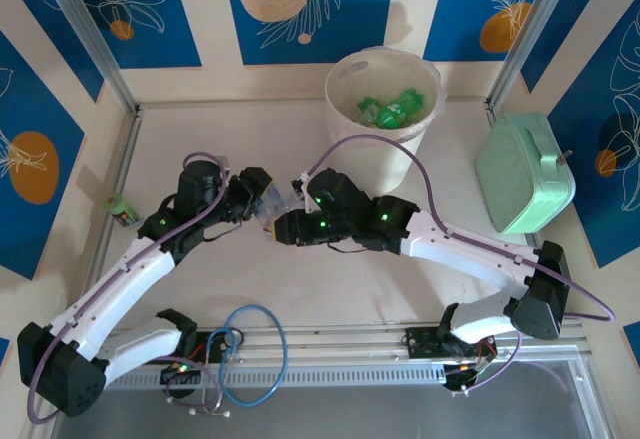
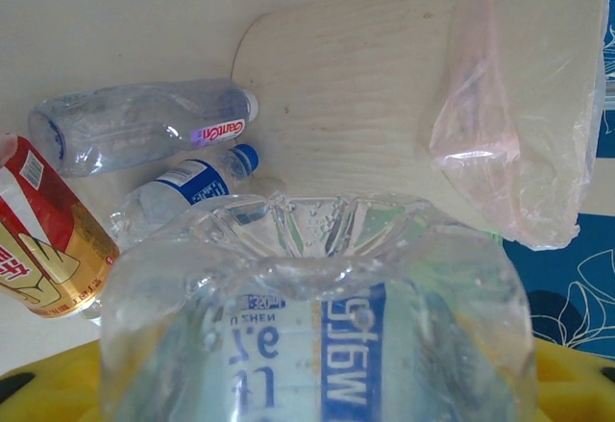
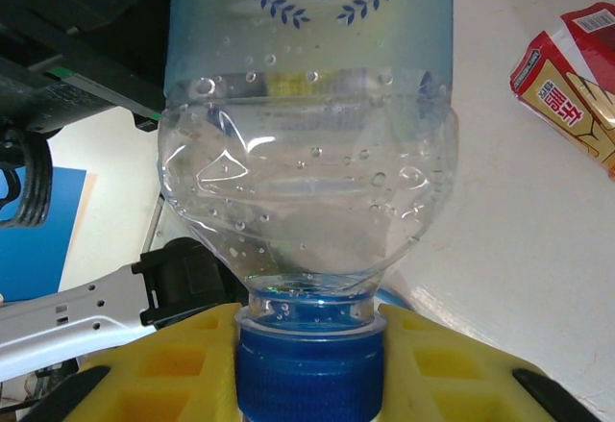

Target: Put the plastic bottles in the bin

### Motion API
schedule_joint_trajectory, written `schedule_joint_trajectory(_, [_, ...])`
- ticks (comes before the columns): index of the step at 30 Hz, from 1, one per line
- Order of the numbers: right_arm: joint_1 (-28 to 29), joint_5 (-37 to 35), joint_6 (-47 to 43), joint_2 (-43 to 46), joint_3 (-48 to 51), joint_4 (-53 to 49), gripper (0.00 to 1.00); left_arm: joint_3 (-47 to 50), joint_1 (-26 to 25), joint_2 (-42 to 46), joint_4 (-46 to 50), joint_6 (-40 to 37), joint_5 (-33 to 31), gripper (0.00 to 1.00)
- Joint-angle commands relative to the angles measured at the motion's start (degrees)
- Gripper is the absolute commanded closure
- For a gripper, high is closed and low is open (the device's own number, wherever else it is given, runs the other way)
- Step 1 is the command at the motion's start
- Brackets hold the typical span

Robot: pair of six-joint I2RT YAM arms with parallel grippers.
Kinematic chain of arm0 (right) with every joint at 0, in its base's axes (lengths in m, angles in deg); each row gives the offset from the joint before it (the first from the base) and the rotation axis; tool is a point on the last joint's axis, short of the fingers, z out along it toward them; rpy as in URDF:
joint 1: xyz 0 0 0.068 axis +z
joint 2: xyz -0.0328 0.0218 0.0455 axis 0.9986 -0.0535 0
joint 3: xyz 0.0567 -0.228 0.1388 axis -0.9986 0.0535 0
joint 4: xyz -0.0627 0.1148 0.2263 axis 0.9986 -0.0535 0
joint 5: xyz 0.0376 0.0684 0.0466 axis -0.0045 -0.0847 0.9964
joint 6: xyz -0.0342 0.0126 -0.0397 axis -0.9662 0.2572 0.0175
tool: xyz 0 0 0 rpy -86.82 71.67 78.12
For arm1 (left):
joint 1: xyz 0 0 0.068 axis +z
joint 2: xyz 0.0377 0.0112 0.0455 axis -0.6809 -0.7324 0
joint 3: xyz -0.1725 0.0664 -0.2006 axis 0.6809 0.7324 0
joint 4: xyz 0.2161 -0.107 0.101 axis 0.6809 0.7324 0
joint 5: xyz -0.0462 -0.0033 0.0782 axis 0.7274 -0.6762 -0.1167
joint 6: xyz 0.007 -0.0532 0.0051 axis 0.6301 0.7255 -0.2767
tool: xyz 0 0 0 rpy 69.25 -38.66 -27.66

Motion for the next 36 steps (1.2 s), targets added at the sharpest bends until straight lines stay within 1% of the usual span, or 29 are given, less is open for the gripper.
schedule_joint_trajectory(1, [0.4, -1.6, -0.8, 0.0, -1.7, -2.6, 0.76, 0.0, -0.4, 1.7, 0.2, -0.4, -0.9, 0.29])
schedule_joint_trajectory(3, [0.4, -2.1, -0.8, 0.3, -1.7, -2.8, 0.76, -0.5, -0.4, 2.0, 2.2, -1.4, -2.6, 0.16])
schedule_joint_trajectory(5, [0.4, -2.6, -1.1, 0.8, -1.9, -3.4, 0.77, -2.2, -0.4, 2.5, 5.8, -3.8, -5.4, 0.0])
schedule_joint_trajectory(11, [-0.4, -4.7, -2.8, 3.3, -3.7, -6.6, 0.78, -8.6, -0.3, 3.8, 15.1, -13.4, -12.7, 0.0])
schedule_joint_trajectory(15, [-2.5, -6.3, -5.3, 5.7, -7.2, -9.8, 0.78, -12.2, -0.3, 3.9, 20.1, -19.9, -16.1, 0.0])
schedule_joint_trajectory(20, [-7.5, -7.6, -9.2, 7.5, -13.8, -12.6, 0.77, -12.7, -0.3, 3.7, 20.7, -24.7, -14.4, 0.0])
schedule_joint_trajectory(25, [-15.6, -7.1, -12.9, 5.7, -22.5, -15.5, 0.76, -11.5, -0.4, 2.6, 20.5, -26.3, -10.6, 0.03])
schedule_joint_trajectory(29, [-22.4, -6.4, -12.7, 3.1, -27.6, -17.4, 0.76, -10.5, -0.8, 2.0, 20.7, -27.0, -8.7, 0.04])
schedule_joint_trajectory(36, [-31.6, -3.8, -12.0, -2.1, -32.5, -17.8, 0.76, -8.9, -1.0, 2.4, 21.7, -27.3, -8.8, 0.06])
